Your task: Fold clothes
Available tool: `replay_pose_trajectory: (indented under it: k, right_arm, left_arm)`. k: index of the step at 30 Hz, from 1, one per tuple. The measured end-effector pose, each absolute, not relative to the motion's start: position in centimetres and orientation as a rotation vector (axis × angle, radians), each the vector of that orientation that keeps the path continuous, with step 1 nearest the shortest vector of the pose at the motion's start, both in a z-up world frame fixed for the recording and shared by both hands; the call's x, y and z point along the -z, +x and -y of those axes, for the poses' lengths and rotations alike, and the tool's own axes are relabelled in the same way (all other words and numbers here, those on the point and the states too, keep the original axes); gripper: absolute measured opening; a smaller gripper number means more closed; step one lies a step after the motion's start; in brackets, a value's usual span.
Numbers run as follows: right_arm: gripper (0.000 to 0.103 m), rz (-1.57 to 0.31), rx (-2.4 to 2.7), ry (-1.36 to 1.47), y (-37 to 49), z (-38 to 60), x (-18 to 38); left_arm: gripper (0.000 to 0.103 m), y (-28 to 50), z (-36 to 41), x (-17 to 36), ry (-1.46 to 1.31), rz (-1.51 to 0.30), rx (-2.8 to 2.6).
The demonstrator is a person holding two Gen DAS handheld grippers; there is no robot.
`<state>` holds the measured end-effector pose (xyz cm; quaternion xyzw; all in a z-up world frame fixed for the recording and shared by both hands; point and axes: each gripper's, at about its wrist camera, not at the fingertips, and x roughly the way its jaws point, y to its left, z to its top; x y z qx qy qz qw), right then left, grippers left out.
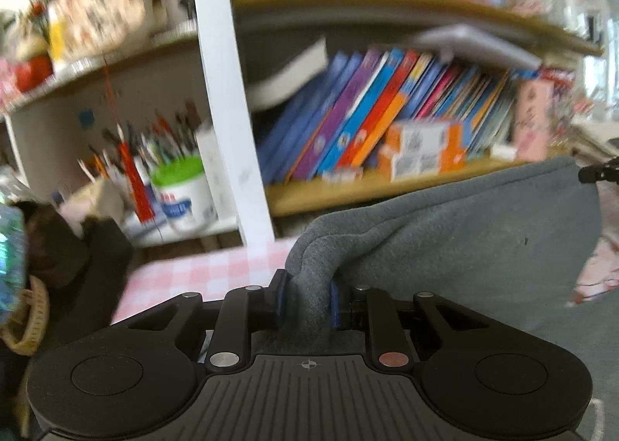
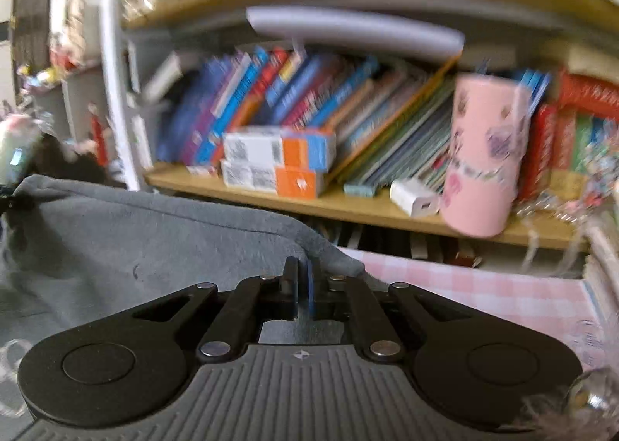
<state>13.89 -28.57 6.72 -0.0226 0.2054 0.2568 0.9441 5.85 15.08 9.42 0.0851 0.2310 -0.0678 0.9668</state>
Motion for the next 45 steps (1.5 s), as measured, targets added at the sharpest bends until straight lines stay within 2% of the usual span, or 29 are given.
replay_pose_trajectory:
  k: [4,8,12,15,16,18,20,25,27,28,31,34,35,36,37,38,39,45]
  right_arm:
    - [0.004,-0.385,-0.56,-0.044,6.8,30.4,-7.3]
    - [0.004,-0.428,-0.597,-0.042,-0.2,32.2,-5.7]
    - [0.005,-0.531,-0.598,-0.074,-5.3,32.8,-2.5]
    - [0.007,-0.576,-0.553,-0.055,-7.2,33.2,-0.9]
    - [0.009,-0.585,-0.54,-0.024,-7.5,33.5,-0.6]
    - [0.035,-0.598,-0.524,0.072,-7.9,34.4,-0.3]
    - [0.043,-0.609,-0.536,0.187,-8.1,35.3,-0.2]
    - [0.05,-0.673,-0.587,0.472,-6.3,36.5,-0.3]
    - [0.058,-0.693,-0.584,0.574,-5.2,37.0,-0.2]
    - [0.06,-0.705,-0.57,0.615,-4.7,37.1,0.0]
    - [0.064,-0.741,-0.513,0.68,-3.0,37.3,0.5]
    - [0.063,-0.751,-0.486,0.649,-1.8,36.7,0.6]
    - [0.056,-0.75,-0.478,0.62,-1.6,36.3,0.4]
    - [0.04,-0.745,-0.465,0.582,-1.3,35.9,0.2]
    - [0.031,-0.739,-0.456,0.552,-1.0,35.6,0.0]
    - [0.016,-0.735,-0.453,0.538,-0.8,35.5,0.0]
    - [0.011,-0.716,-0.456,0.533,-0.8,35.7,-0.3]
    - [0.009,-0.441,-0.473,0.543,-5.1,38.2,-3.5]
  left_arm:
    - [0.02,0.2,-15.0,-10.3,0.179,-0.402,0.159]
    - [0.023,-5.0,-15.3,-8.7,0.13,-0.401,0.182]
    - [0.033,-8.9,-15.6,-5.9,0.082,-0.455,0.189]
    - [0.046,-10.9,-15.7,-3.8,0.078,-0.501,0.148]
    - [0.054,-11.4,-16.0,-3.6,0.046,-0.497,0.135]
    - [0.055,-12.4,-16.7,-3.3,-0.03,-0.481,0.112]
    - [0.055,-13.4,-17.4,-3.1,-0.106,-0.464,0.088]
    - [0.055,-15.5,-19.2,-2.6,-0.296,-0.422,0.04]
    - [0.055,-15.7,-19.8,-2.8,-0.372,-0.408,0.045]
    - [0.057,-15.7,-20.1,-2.7,-0.409,-0.405,0.049]
    - [0.072,-15.6,-20.9,-2.6,-0.52,-0.396,0.061]
    - [0.073,-15.4,-21.8,-2.2,-0.621,-0.39,0.052]
    - [0.073,-15.4,-22.1,-2.2,-0.652,-0.392,0.044]
    - [0.073,-15.3,-22.4,-2.1,-0.678,-0.393,0.038]
    - [0.073,-15.2,-22.5,-2.0,-0.7,-0.394,0.035]
    - [0.073,-15.2,-22.7,-2.0,-0.72,-0.398,0.033]
    - [0.073,-15.2,-22.8,-1.9,-0.741,-0.402,0.031]
    - [0.072,-14.9,-23.9,-0.8,-0.861,-0.416,-0.011]
